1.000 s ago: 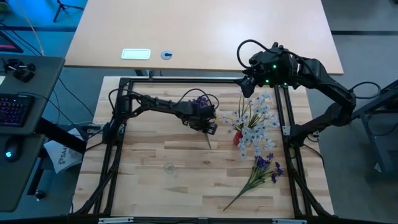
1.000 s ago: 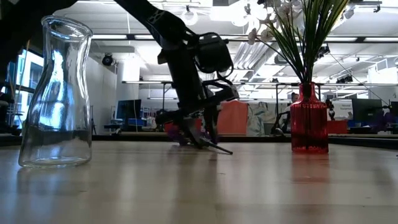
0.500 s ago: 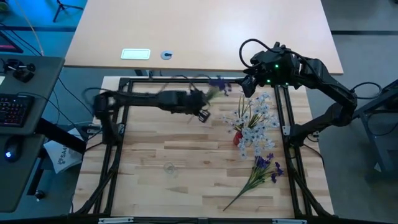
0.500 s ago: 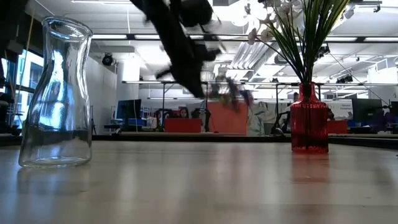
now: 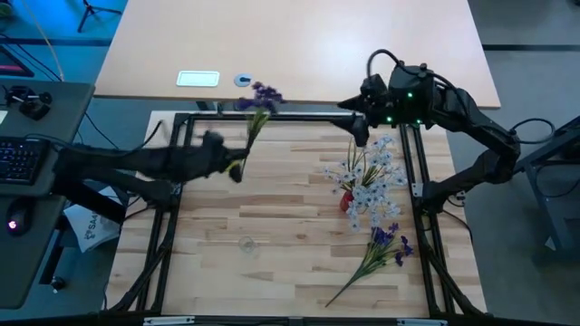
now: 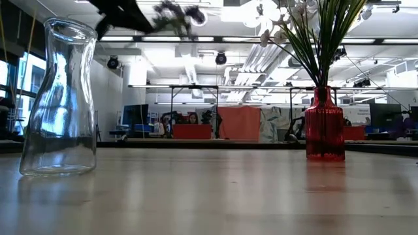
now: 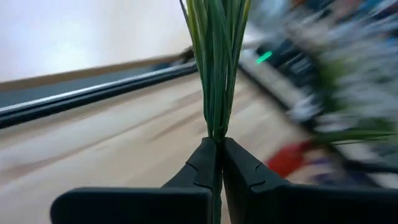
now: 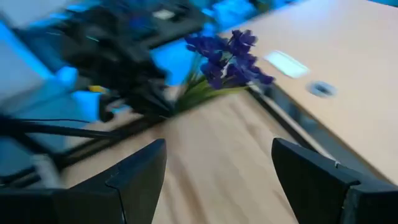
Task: Sort flowers into vase by color
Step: Put the top violet flowers into the transparent vase
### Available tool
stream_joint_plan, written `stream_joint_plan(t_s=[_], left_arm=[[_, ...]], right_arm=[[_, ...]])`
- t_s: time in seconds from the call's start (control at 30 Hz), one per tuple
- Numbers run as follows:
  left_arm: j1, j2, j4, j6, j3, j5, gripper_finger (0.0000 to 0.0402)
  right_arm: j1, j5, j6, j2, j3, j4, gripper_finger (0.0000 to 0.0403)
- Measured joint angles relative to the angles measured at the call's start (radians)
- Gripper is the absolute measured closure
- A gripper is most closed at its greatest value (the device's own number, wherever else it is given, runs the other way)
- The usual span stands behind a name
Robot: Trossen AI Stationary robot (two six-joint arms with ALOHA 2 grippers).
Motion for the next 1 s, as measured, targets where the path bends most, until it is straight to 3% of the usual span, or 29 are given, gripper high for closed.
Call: stream_joint_plan(t_s=[0.13,0.27,0.37,0.63,0.8,1.0], left_arm=[[-0.163,-0.13,0.341,0.052,-0.188,-0.058,0.0401],[-0.309,-0.166,0.74,0.244,-0.334,0.028,0.0401],[-0.416,-0.164,0.915,0.321,-0.39,0.085,0.0401],[-0.635,-0.137,1.024,0.402,-0.424,0.07,0.0401],[-0.667,-0.007,1.178,0.487,-0.424,0.052,0.0401],[-0.67,0.093,1.272,0.494,-0.463,0.021,0.0401]], right_arm=[[0.06,-0.123,0.008,0.0,0.0,0.115,0.0116],[0.172,-0.173,0.039,0.009,0.0,0.238,0.0116],[0.268,-0.167,0.048,0.023,0.0,0.304,0.0116],[0.474,0.026,0.164,0.103,0.0,0.461,0.0116],[0.523,0.1,0.181,0.171,0.0,0.585,0.0116],[0.533,0.107,0.25,0.206,0.0,0.64,0.0116]])
